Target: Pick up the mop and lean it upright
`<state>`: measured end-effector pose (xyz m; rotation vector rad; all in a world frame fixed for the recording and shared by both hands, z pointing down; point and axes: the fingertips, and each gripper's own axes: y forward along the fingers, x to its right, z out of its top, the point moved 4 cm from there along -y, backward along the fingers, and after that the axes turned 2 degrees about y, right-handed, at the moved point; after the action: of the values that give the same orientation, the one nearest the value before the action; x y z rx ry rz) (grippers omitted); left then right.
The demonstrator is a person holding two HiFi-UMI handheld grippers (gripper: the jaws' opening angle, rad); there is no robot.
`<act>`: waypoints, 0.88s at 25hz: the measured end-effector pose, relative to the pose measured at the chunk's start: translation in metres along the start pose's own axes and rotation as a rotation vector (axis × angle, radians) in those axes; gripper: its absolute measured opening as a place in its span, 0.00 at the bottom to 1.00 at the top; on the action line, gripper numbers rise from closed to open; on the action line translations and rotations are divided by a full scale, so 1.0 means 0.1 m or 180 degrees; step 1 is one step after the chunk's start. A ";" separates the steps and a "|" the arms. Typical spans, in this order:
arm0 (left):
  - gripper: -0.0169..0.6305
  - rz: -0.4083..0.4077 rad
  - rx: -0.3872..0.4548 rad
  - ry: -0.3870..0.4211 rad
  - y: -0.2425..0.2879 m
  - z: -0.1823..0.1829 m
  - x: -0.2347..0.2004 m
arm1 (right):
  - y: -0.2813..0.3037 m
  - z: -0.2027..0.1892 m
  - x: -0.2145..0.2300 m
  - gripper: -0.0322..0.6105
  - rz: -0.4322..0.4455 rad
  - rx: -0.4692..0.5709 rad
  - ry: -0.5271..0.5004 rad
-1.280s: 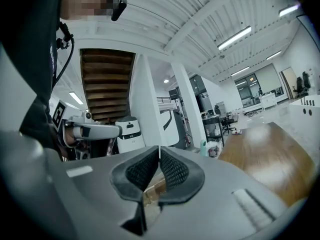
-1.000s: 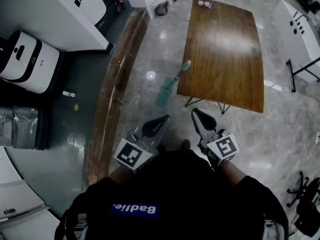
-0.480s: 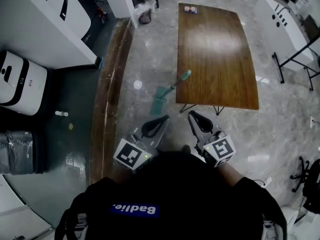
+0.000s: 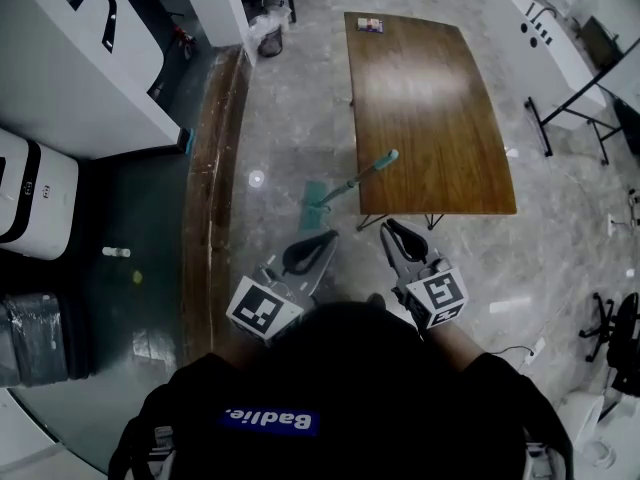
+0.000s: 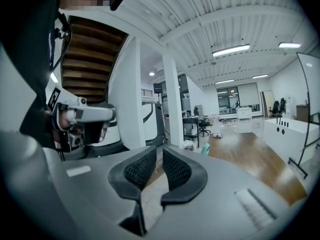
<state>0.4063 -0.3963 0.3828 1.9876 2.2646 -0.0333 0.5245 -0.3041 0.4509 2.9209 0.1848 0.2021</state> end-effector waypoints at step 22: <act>0.05 0.0506 -0.0100 0.0083 -0.05 0.07 -0.22 | 0.77 -0.88 0.75 0.24 0.0051 -0.0835 0.0310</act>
<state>0.4047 -0.4195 0.3782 2.1566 2.1005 0.0438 0.5938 -0.3515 0.5623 2.6544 0.1382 0.3439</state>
